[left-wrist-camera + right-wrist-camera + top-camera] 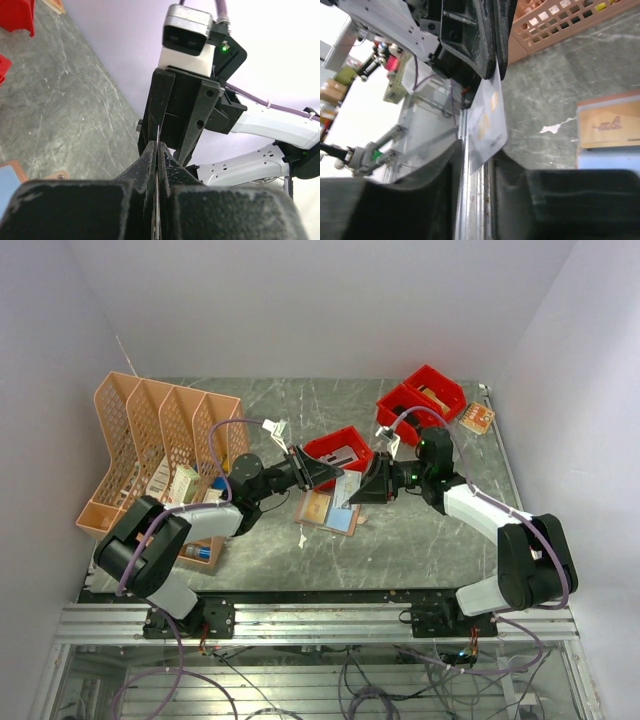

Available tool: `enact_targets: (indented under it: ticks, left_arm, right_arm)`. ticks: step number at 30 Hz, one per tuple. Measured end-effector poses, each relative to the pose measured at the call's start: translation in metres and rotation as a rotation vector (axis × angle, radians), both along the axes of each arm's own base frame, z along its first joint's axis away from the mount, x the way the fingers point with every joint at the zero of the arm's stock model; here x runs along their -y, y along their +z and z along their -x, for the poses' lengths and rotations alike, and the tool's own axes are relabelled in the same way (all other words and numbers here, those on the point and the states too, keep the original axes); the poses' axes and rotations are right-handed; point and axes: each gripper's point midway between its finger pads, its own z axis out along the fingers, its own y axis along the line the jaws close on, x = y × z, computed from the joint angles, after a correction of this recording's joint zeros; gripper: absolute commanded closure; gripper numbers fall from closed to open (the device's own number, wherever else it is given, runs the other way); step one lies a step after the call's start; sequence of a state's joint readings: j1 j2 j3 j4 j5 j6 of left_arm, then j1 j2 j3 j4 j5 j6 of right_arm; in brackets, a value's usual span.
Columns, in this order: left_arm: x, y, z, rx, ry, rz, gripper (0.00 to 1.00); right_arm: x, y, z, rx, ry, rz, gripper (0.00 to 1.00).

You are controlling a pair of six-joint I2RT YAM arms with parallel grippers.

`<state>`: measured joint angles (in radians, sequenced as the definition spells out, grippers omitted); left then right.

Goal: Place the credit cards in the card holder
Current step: Pick up the credit card from the storage box.

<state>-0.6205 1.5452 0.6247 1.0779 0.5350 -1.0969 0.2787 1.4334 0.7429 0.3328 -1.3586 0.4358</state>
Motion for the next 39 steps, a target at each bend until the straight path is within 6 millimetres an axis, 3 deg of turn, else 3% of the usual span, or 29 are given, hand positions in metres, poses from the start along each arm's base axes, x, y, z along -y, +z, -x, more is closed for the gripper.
enact_targets:
  ticks: [2, 3, 4, 8, 11, 16, 25, 32, 39]
  left_arm:
    - [0.001, 0.003, 0.001, 0.009, -0.003, 0.01, 0.93]
    - [0.001, 0.005, 0.002, 0.014, -0.004, 0.015, 0.91]
    - [0.001, 0.006, 0.002, 0.019, -0.006, 0.02, 0.86]
    - [0.001, 0.01, 0.005, 0.049, -0.013, 0.022, 0.42]
    - [-0.005, 0.011, 0.012, 0.092, -0.016, -0.014, 0.34]
    - [-0.023, 0.015, 0.024, 0.22, -0.048, -0.135, 0.34]
    - [-0.037, -0.005, 0.027, 0.303, -0.172, -0.458, 0.39]
    - [-0.037, -0.028, 0.038, 0.259, -0.271, -0.5, 0.49]
    - [-0.031, -0.025, 0.042, 0.25, -0.314, -0.455, 0.59]
  right_arm:
    - [-0.002, 0.001, 0.002, -0.008, 0.005, -0.005, 1.0]
    - [-0.003, 0.002, 0.003, -0.016, 0.007, -0.008, 1.0]
    - [-0.003, 0.002, 0.003, -0.021, 0.007, -0.01, 1.0]
    - [-0.004, 0.003, 0.005, -0.021, 0.02, -0.016, 1.0]
    - [-0.004, 0.002, 0.007, 0.003, 0.043, -0.011, 1.0]
    - [-0.004, 0.002, 0.005, 0.105, 0.072, -0.002, 1.0]
    - [-0.02, -0.01, 0.013, 0.187, 0.165, 0.04, 1.0]
    - [-0.023, -0.02, 0.022, 0.184, 0.194, 0.065, 1.0]
    - [-0.025, -0.022, 0.025, 0.189, 0.204, 0.069, 1.0]
